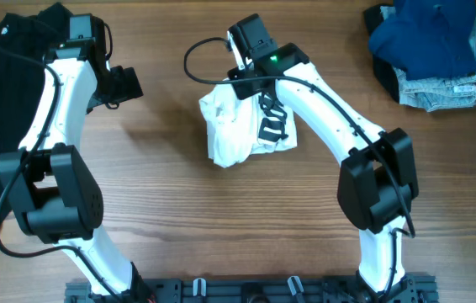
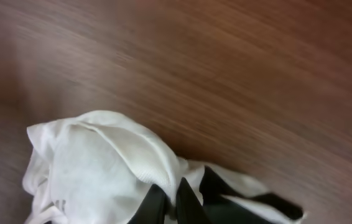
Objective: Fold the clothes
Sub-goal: 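Grasp the folded T-shirt bundle with the right gripper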
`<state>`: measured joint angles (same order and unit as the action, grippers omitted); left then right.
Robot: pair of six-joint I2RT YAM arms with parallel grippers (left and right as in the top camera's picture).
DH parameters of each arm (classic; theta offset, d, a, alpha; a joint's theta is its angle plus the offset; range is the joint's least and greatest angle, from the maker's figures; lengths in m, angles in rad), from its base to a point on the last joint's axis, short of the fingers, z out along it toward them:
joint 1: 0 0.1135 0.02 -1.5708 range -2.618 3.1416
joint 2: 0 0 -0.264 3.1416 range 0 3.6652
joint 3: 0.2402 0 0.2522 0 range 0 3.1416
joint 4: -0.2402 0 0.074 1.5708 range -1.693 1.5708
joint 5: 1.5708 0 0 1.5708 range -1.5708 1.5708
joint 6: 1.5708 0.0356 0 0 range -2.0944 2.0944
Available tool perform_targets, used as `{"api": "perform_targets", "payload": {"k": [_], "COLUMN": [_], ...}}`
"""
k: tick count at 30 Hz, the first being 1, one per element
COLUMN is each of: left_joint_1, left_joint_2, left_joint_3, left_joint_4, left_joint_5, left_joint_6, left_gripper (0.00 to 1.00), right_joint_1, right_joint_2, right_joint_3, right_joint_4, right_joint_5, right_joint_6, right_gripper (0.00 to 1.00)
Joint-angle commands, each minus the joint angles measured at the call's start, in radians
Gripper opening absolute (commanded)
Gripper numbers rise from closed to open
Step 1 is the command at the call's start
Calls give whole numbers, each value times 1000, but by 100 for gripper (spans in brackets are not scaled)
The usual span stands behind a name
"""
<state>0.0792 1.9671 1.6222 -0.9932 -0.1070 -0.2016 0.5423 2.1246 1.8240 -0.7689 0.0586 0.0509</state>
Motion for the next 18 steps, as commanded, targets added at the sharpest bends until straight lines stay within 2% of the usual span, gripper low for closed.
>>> {"api": "perform_targets", "payload": {"k": [1, 2, 3, 4, 6, 10, 13, 16, 18], "left_joint_1": [2, 2, 2, 2, 2, 1, 2, 3, 3], "left_joint_2": [16, 16, 16, 16, 16, 16, 16, 16, 16], "left_joint_3": [11, 11, 11, 11, 11, 11, -4, -27, -37], "left_joint_4": [3, 2, 1, -2, -10, -26, -19, 2, 12], "left_joint_5": [9, 9, 9, 9, 29, 192, 287, 286, 286], "left_joint_6": [-16, -16, -16, -16, -16, 15, 40, 40, 40], "left_gripper": [100, 100, 100, 100, 100, 100, 100, 100, 100], "right_joint_1": [28, 28, 27, 23, 12, -54, -116, -124, -117], "right_joint_2": [26, 27, 26, 24, 17, -34, -76, -80, -78], "right_joint_3": [17, 17, 17, 17, 18, 18, 18, 17, 14], "right_joint_4": [2, 1, -3, -11, -35, -103, -151, -222, -280], "right_joint_5": [-52, -51, -43, -34, -29, -42, -169, -229, -229], "right_joint_6": [4, 3, 5, 5, 14, 93, 76, 43, 39], "right_gripper": [43, 53, 68, 76, 82, 89, 90, 88, 79]}}
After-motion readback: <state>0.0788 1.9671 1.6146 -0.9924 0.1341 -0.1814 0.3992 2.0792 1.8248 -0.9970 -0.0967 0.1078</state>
